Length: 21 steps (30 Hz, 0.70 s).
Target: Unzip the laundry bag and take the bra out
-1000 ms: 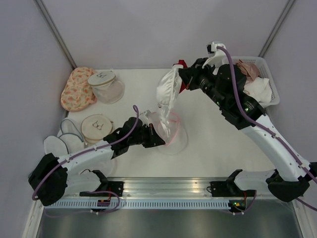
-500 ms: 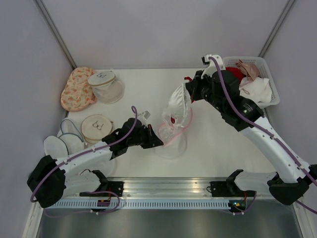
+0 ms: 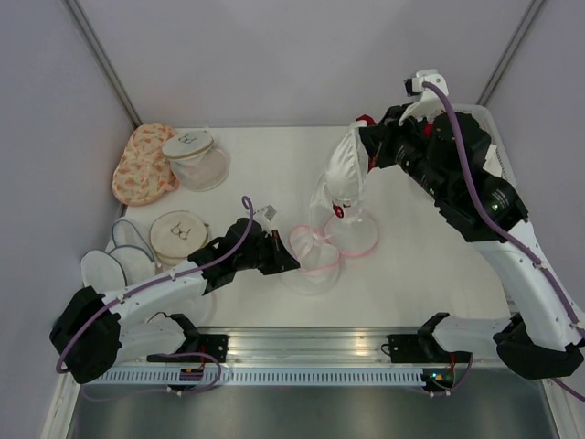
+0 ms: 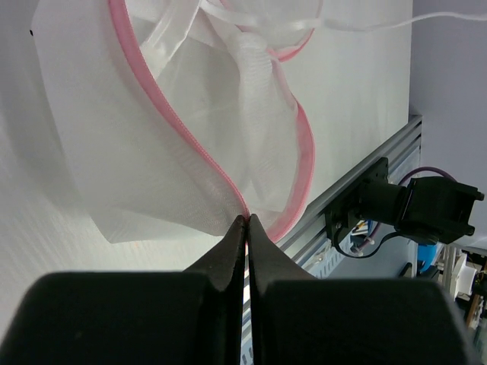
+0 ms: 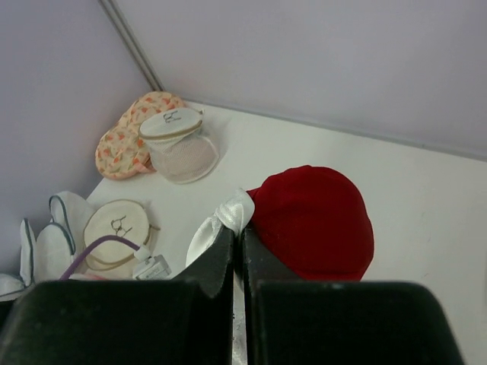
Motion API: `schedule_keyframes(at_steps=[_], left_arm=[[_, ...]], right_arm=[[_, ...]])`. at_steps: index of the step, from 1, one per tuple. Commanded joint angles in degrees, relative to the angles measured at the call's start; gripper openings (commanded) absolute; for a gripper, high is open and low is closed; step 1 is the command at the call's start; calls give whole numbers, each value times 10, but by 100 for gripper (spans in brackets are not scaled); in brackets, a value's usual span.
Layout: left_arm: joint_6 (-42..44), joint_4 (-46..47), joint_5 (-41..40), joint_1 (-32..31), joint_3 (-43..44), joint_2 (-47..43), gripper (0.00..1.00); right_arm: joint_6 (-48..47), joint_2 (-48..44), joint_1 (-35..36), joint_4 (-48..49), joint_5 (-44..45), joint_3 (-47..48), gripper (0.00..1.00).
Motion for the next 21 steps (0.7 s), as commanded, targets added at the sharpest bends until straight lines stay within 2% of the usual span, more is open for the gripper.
schedule_keyframes(at_steps=[1,7,10,13,14,17,18,21], left_arm=[[-5,3,-6,-2,7,-5,2],[-4,2,-9,-2,8,-6,2],[-5,2,-12,-2,14,-3,2],[-3,1,-16,-1,22,-1,2],[-3,1,-18,-1,25,-2,2],[3,-5,-21,-1,35,1,2],[6,-12,-21,-1,41,3,2],[13,-20,-21,0,50,3,2]], right_arm=[[-33,6,-2,3,51,82,0],[-51,42,-2,-35,37,173,0],[-62,61,-2,-64,-7,203,0],[-51,96,-1,-146,-51,226,0],[-46,96,-2,-150,-56,212,1],[-16,61,-2,-105,-70,72,1],[-7,36,-2,-88,-75,-15,0],[23,6,-1,-39,-78,-167,0]])
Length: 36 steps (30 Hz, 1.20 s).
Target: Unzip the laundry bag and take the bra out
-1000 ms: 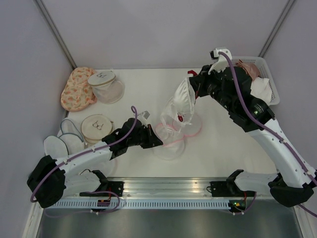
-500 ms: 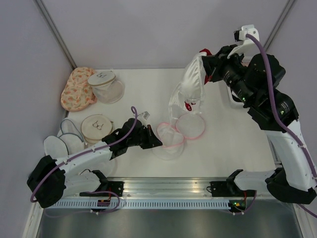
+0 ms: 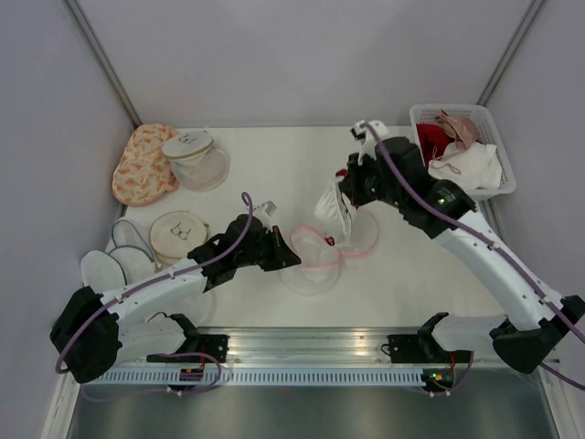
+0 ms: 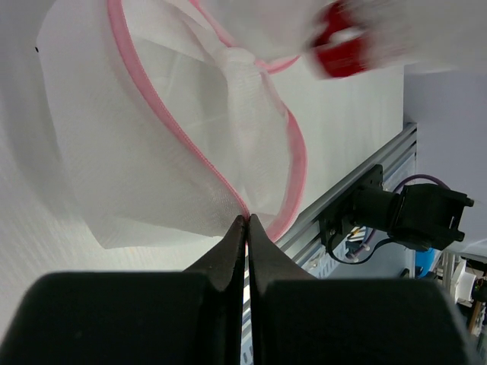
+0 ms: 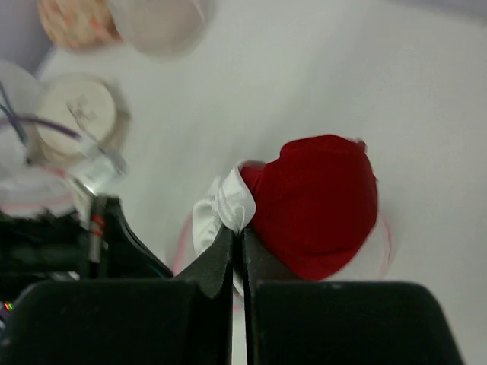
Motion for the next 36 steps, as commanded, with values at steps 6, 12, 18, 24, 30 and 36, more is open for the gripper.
schedule_keyframes(at_steps=[6,12,18,24,30,36], left_arm=[[16,-13,-9,3,42,1,2],[15,-18,-6,3,47,0,2],[14,-20,-6,3,43,-1,2],[12,-23,-8,3,42,-4,2],[11,-26,-9,3,38,-10,2],[8,-27,-10,3,28,-17,2]], right_arm=[[61,-11,26,97,-8,-289,0],[71,46,53,181,-52,-341,0],[55,95,79,229,-149,-329,1],[27,82,93,205,-182,-326,71],[38,7,92,123,-38,-323,78],[64,-74,92,76,88,-311,82]])
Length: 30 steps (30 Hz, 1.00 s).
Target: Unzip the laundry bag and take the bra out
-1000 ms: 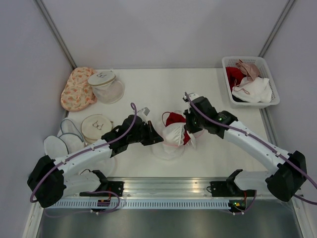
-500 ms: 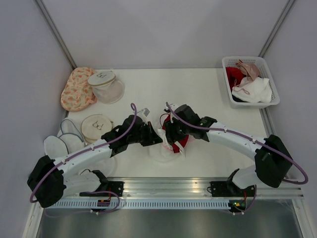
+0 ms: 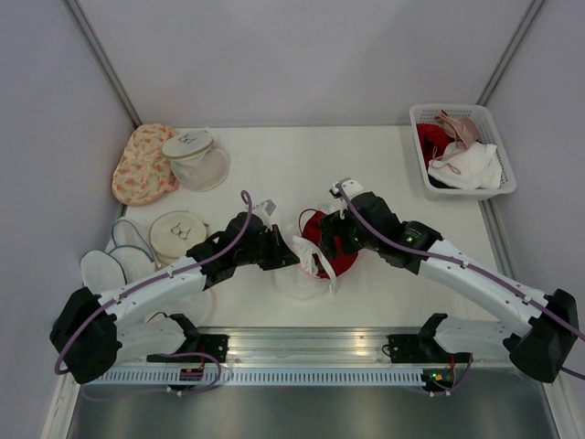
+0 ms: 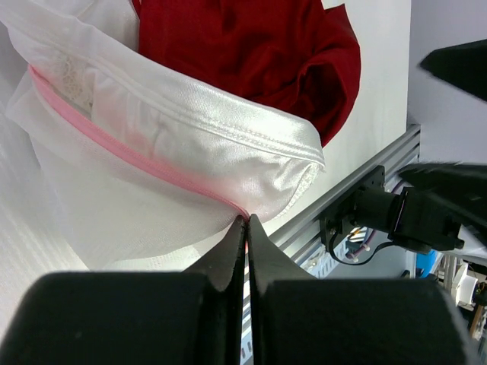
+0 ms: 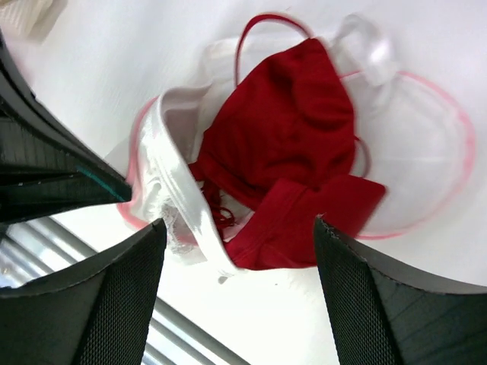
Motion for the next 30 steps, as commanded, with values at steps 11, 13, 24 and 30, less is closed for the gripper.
schedule_keyframes(at_steps=[11,13,24,30], left_arm=[[4,8,-5,1,-3,-20,2],[5,6,-6,1,-4,-23,2],[2,6,-5,1,-5,-34,2],[1,5,-5,1,-10,-41,2]], right_arm=[[122,43,-18,-71,189,7,83],[133,53,-24,-31,157,-20,83],[152,123,-69,73,107,-83,12],[133,60,-76,24,133,-33,0]])
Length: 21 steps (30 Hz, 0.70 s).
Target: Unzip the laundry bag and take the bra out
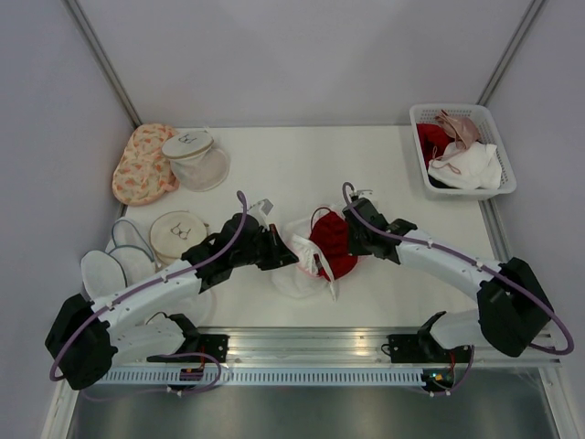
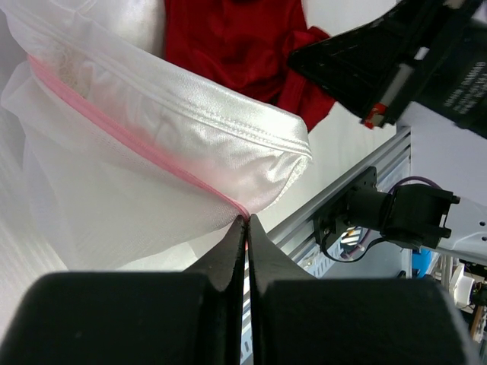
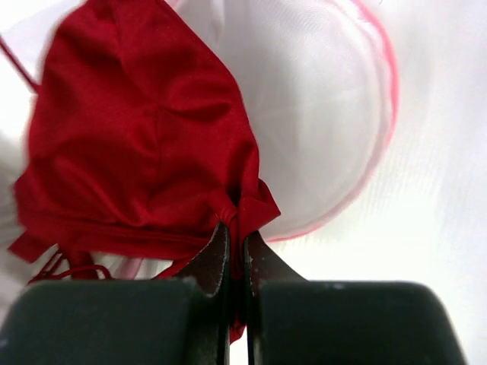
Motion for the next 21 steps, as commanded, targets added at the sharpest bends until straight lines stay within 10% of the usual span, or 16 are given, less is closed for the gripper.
schedule_keyframes(at_steps=[1,21], left_arm=[[1,6,-1,1,-4,-13,2],[3,0,6,1,-3,-13,2]], right_arm=[[-16,-57,-2,-30,22,62,0],[-156,21,-125,-97,189,543,0]])
